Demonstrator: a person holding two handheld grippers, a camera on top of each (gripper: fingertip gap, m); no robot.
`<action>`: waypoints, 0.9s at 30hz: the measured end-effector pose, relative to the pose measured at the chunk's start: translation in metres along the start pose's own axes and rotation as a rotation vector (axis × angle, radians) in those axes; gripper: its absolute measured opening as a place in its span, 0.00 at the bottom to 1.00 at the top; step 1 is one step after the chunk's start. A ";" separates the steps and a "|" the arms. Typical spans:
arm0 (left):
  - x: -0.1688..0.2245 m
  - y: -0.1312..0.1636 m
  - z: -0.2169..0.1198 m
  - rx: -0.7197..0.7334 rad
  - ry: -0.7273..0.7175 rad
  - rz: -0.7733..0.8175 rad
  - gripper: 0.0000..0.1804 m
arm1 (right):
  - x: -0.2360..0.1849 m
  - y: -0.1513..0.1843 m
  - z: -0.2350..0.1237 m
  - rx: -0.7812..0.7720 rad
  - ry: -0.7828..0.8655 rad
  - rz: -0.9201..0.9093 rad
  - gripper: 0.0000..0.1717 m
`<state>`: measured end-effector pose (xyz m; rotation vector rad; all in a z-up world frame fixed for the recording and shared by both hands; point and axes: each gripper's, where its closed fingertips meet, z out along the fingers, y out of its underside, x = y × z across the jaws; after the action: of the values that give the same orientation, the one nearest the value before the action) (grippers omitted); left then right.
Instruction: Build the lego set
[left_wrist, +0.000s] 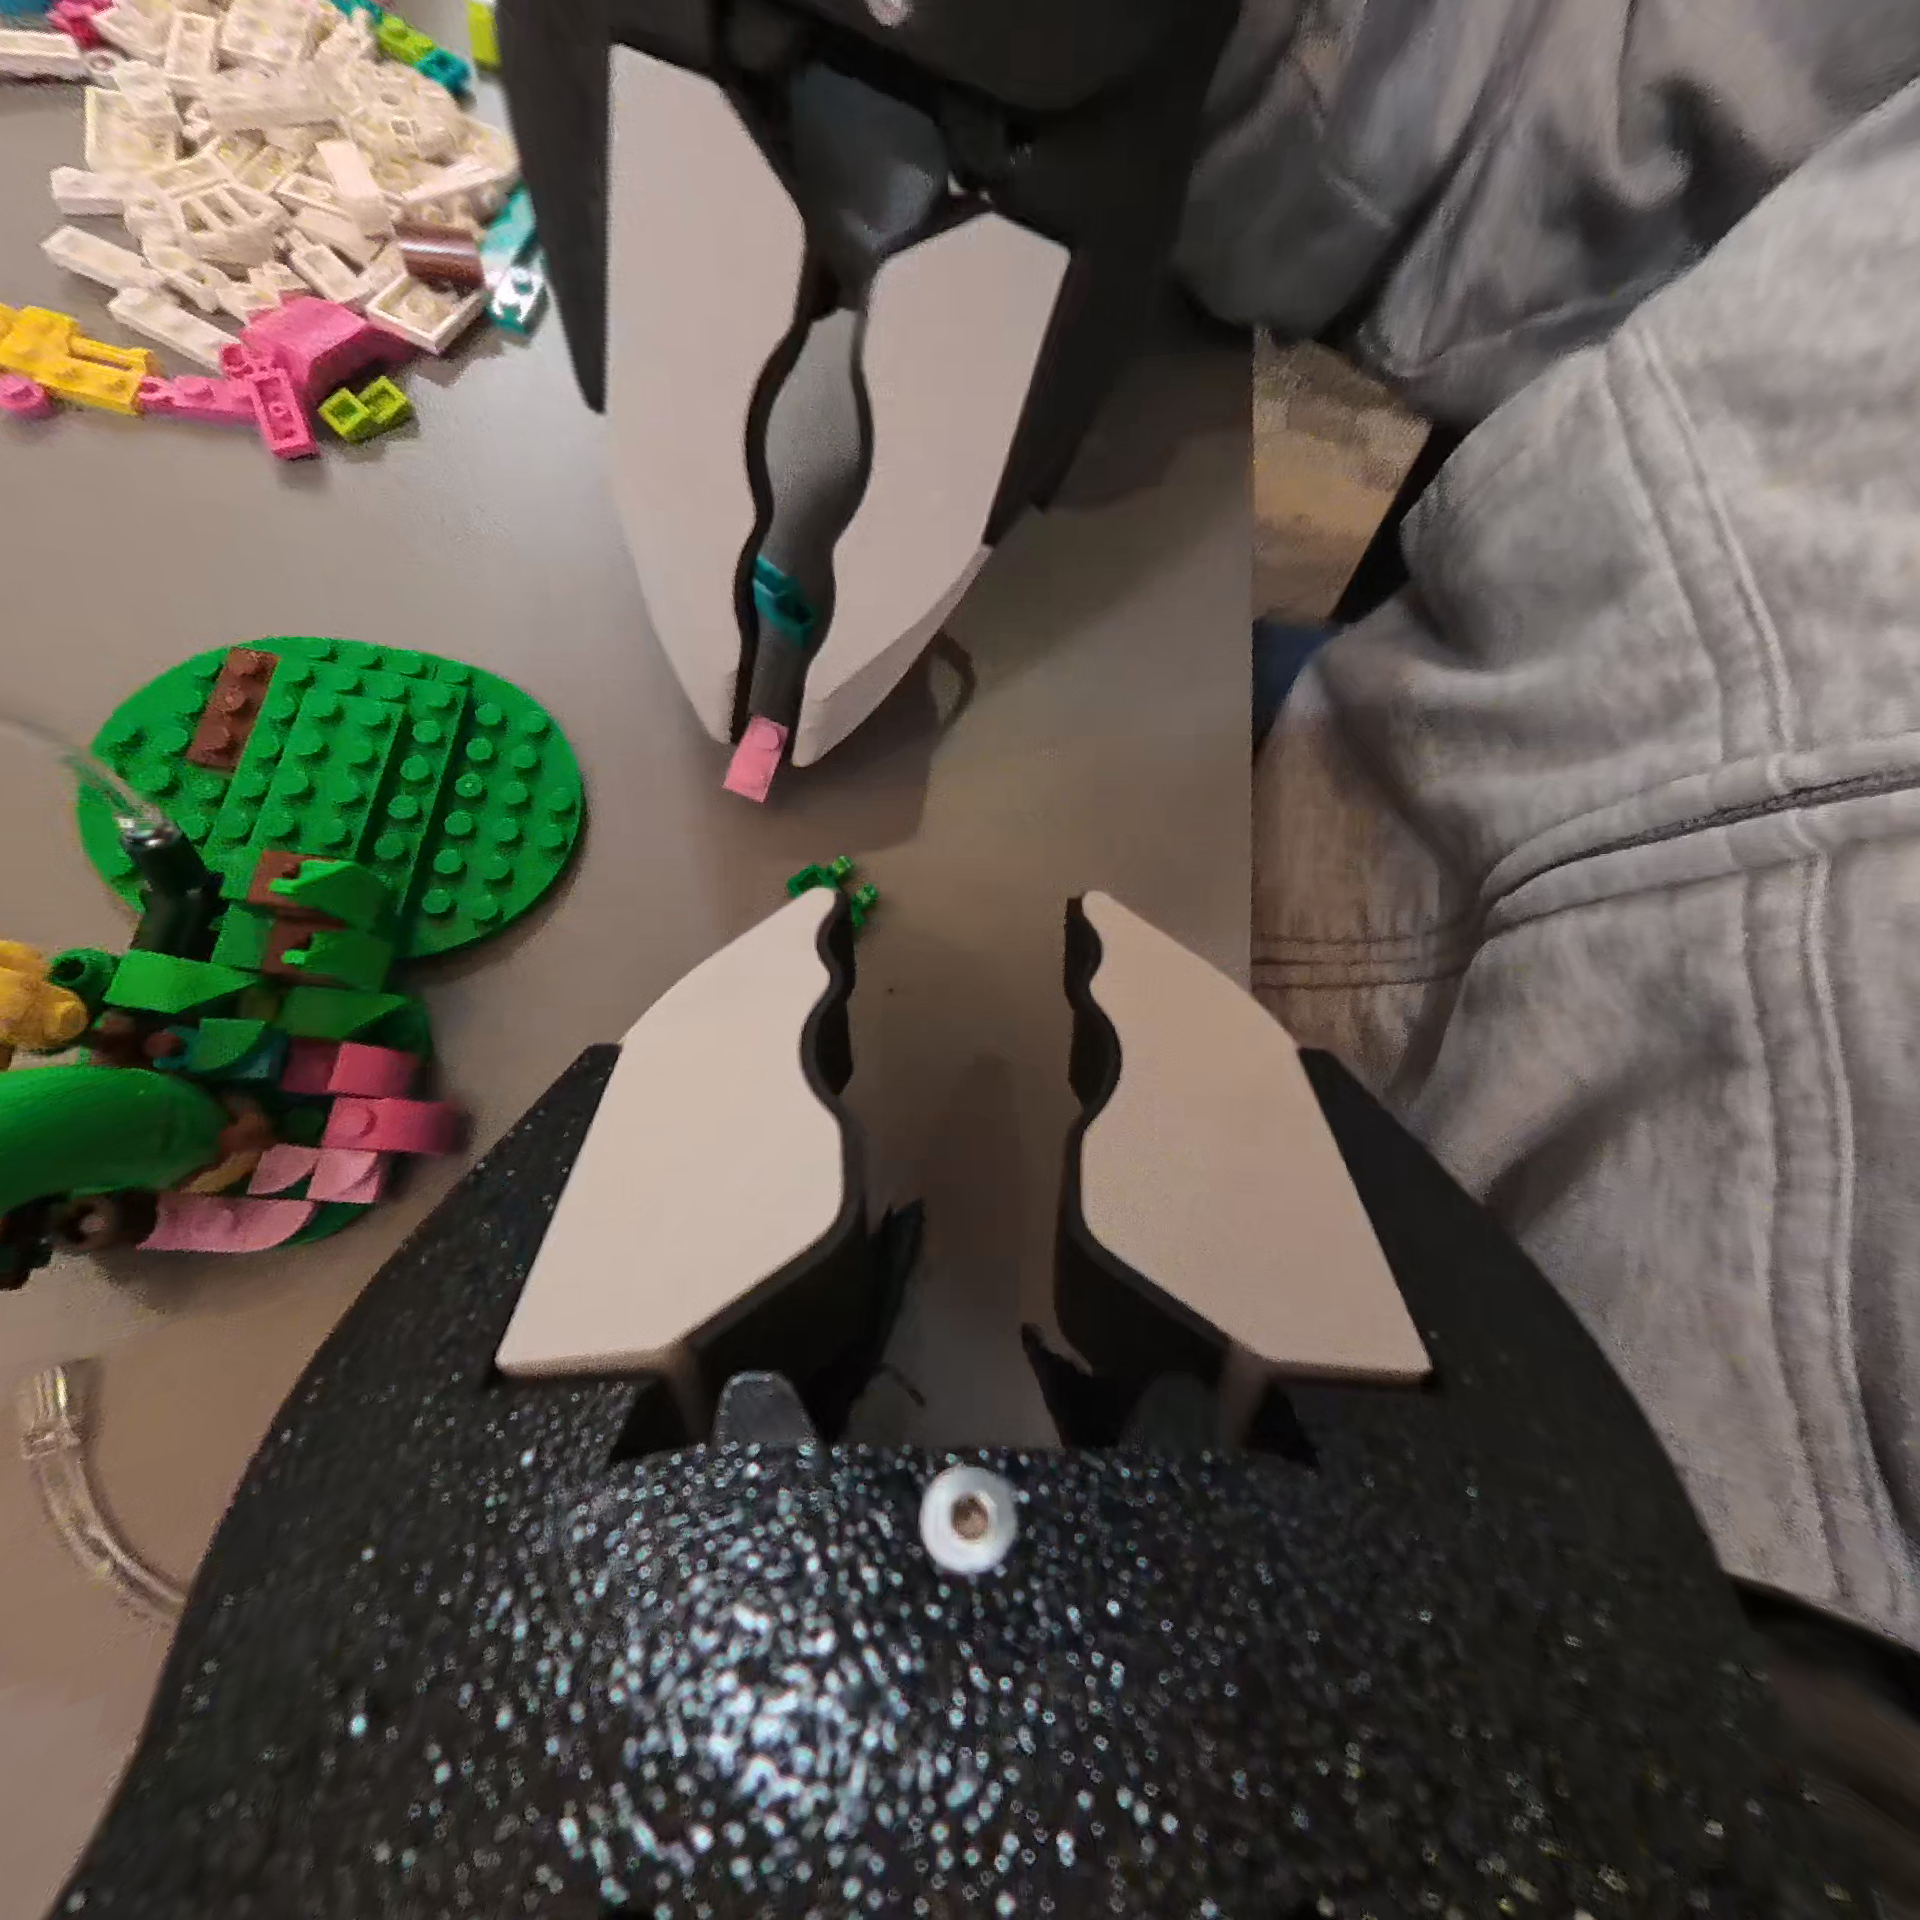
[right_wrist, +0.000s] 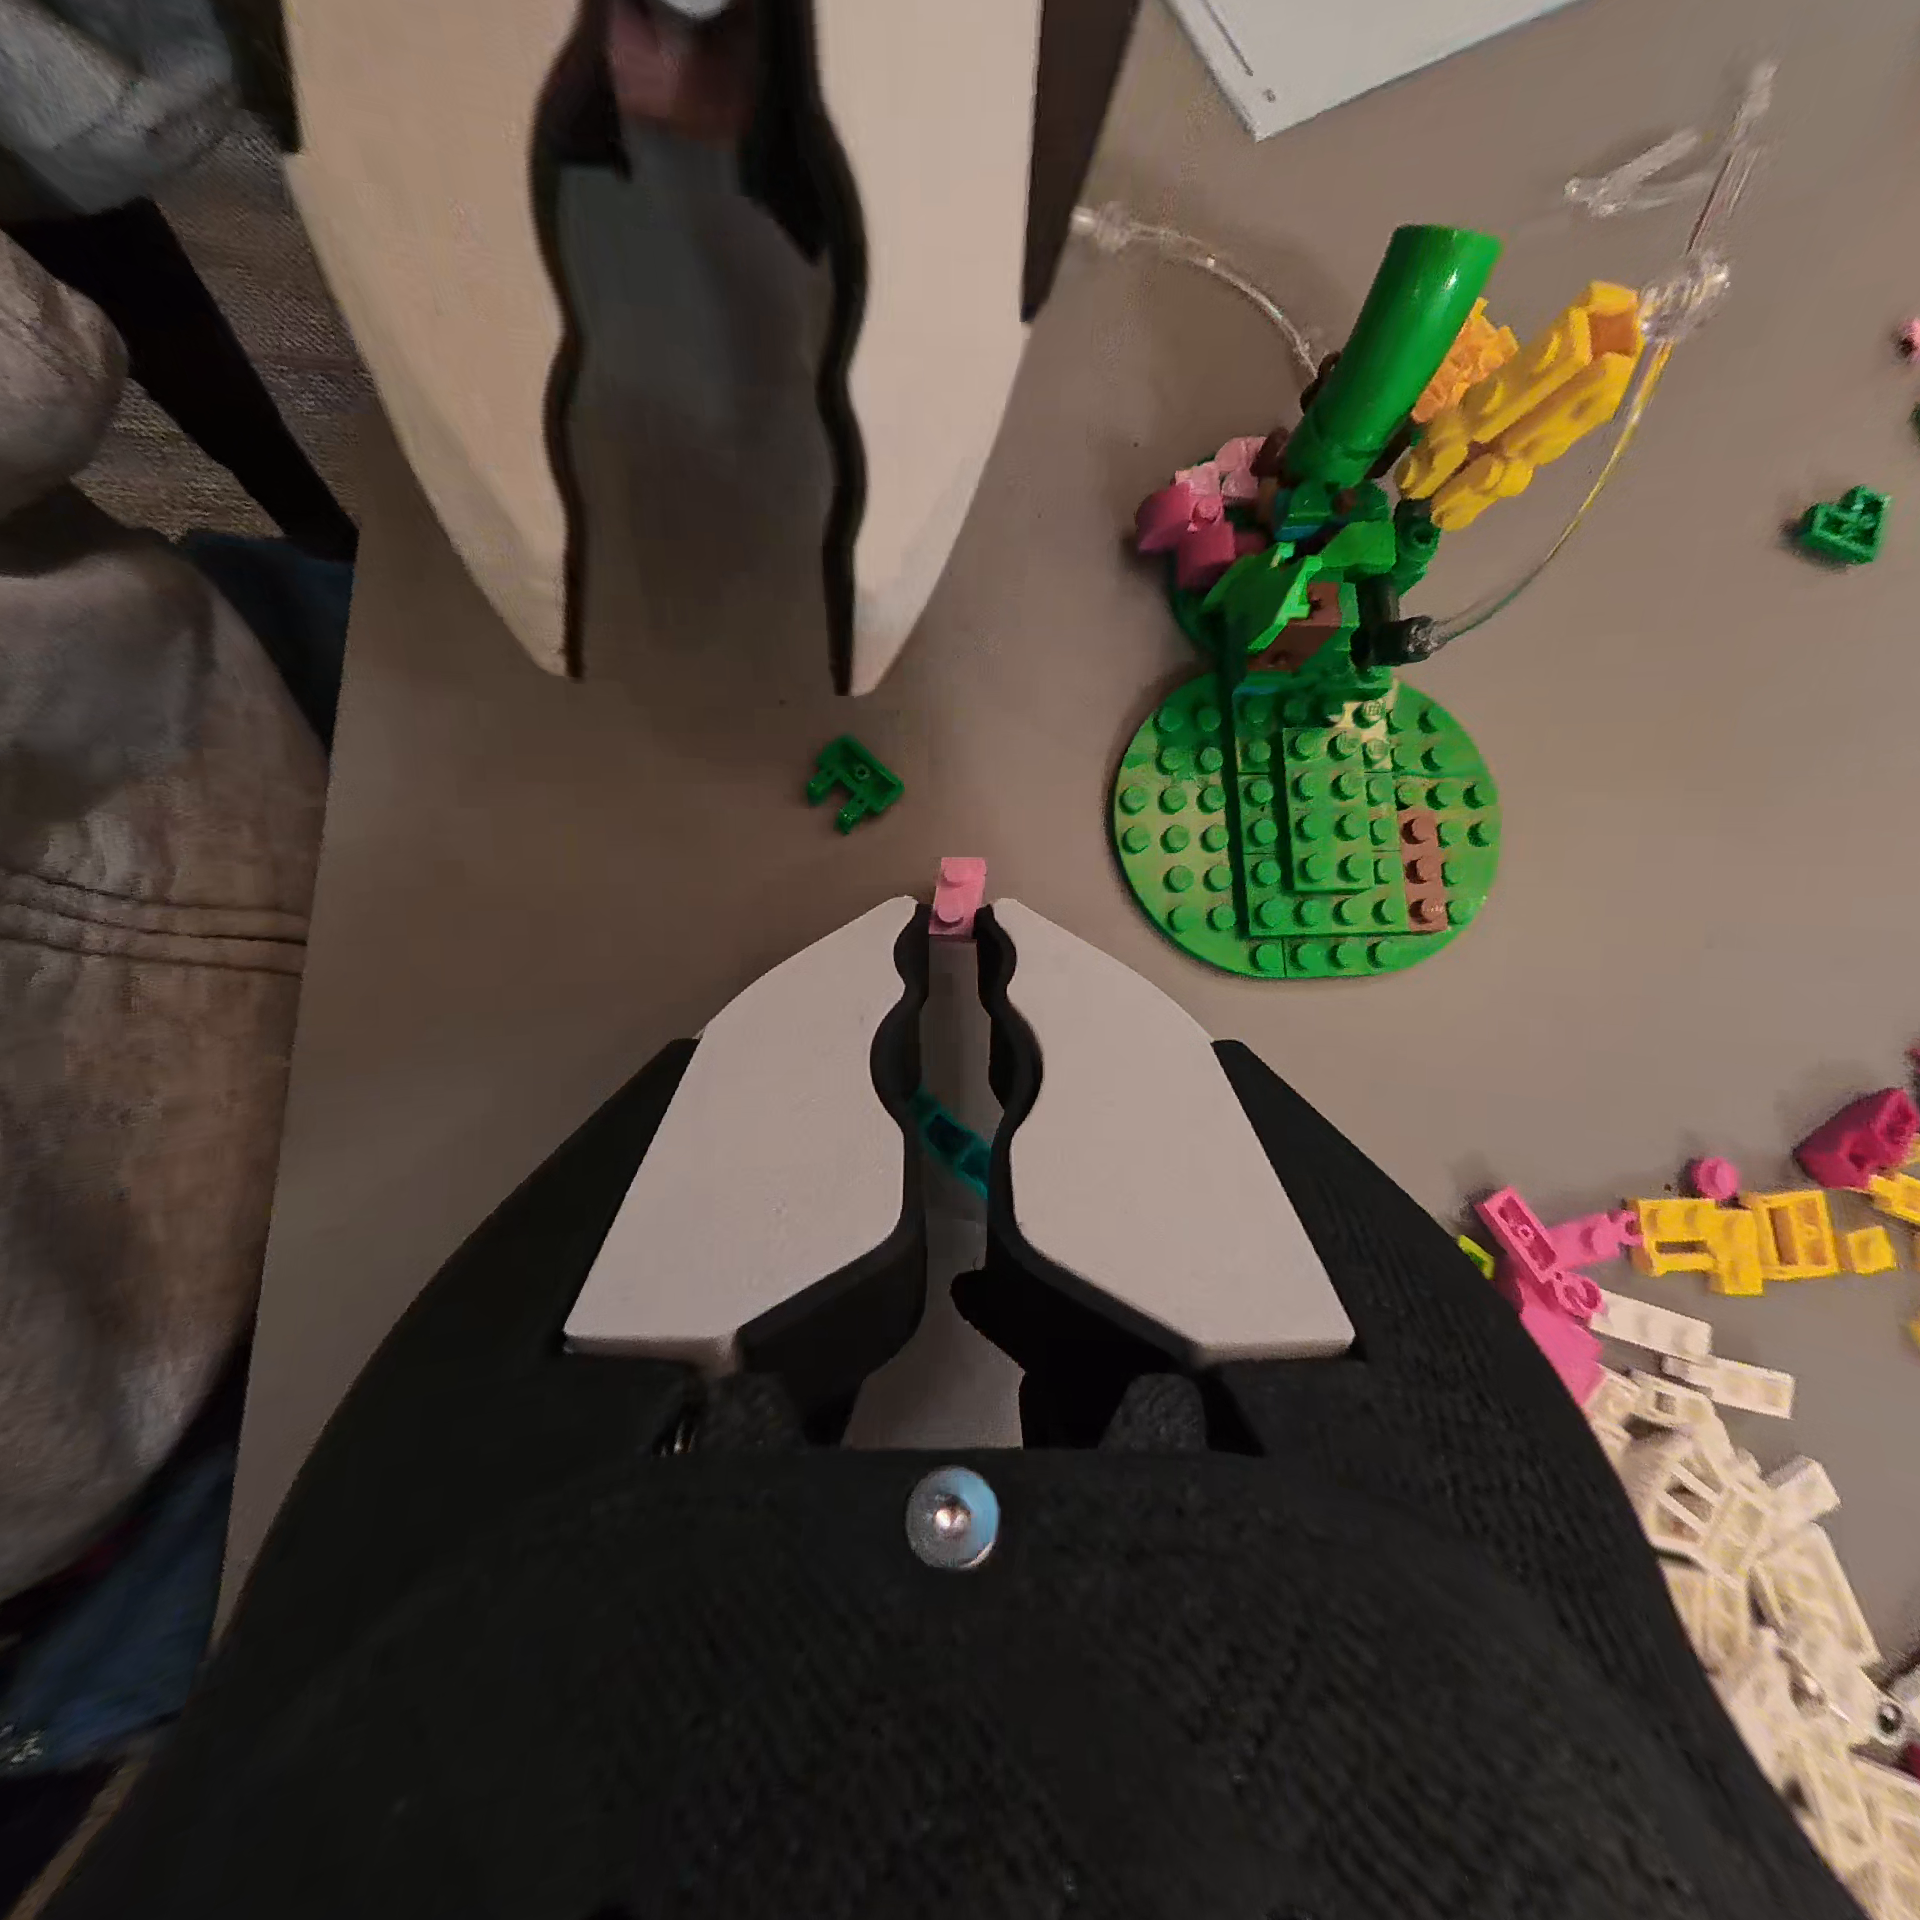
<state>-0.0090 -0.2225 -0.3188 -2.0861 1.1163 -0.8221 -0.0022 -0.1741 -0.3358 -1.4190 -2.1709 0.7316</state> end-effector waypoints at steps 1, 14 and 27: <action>0.000 0.001 0.000 -0.013 -0.009 0.014 0.21 | 0.000 0.000 0.001 -0.005 -0.012 0.008 0.04; -0.011 0.000 -0.014 0.014 -0.056 0.002 0.20 | -0.013 -0.014 0.004 0.020 -0.012 0.064 0.13; -0.014 0.008 -0.012 -0.025 -0.075 -0.010 0.22 | -0.016 -0.016 0.021 -0.018 0.049 0.269 0.13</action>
<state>-0.0283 -0.2167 -0.3202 -2.1265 1.0818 -0.7316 -0.0199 -0.1979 -0.3425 -1.7417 -1.9756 0.7625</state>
